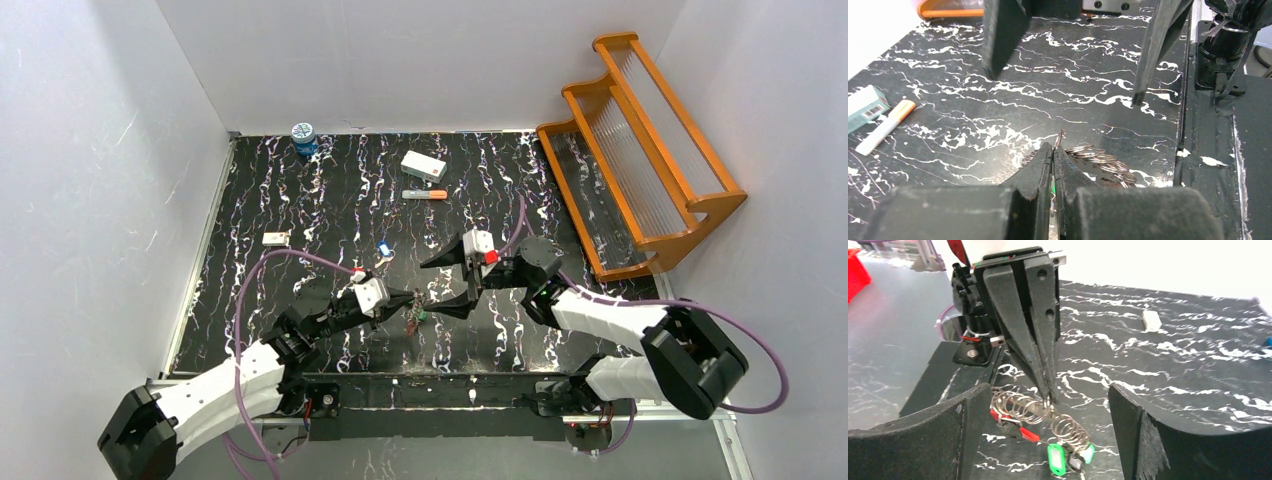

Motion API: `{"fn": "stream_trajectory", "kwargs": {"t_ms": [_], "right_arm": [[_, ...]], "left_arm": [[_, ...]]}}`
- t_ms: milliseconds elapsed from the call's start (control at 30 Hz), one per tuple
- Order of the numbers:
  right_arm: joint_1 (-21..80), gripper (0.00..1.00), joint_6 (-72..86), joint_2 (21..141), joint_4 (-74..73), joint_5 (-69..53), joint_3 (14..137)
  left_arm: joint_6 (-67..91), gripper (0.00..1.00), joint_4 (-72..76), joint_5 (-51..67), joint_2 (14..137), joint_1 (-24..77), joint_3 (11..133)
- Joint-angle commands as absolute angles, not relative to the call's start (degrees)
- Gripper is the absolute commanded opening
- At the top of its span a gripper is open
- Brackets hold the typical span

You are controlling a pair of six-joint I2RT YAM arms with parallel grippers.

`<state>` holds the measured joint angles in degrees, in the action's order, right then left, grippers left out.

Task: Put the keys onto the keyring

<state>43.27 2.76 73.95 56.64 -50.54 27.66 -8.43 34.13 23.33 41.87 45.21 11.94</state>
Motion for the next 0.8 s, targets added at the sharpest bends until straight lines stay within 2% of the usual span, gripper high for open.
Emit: {"fn": "stream_trajectory", "kwargs": {"t_ms": [0, 267, 533, 767], "right_arm": [[43.47, 0.98, -3.12, 69.69, 48.29, -45.60, 31.67], [43.33, 0.99, 1.12, 70.17, 40.36, -39.29, 37.83], [41.44, 0.99, 10.88, 75.36, 32.49, -32.18, 46.90], [32.62, 0.99, 22.44, 79.53, 30.25, -36.12, 51.99]], "left_arm": [[-13.75, 0.00, 34.52, 24.02, 38.65, 45.11, 11.77], [-12.36, 0.00, 28.90, 15.97, 37.50, 45.10, 14.92], [-2.42, 0.00, 26.90, 10.29, 47.30, 45.01, 20.80], [7.04, 0.00, 29.66, 8.64, 56.35, 43.00, 24.98]]}}
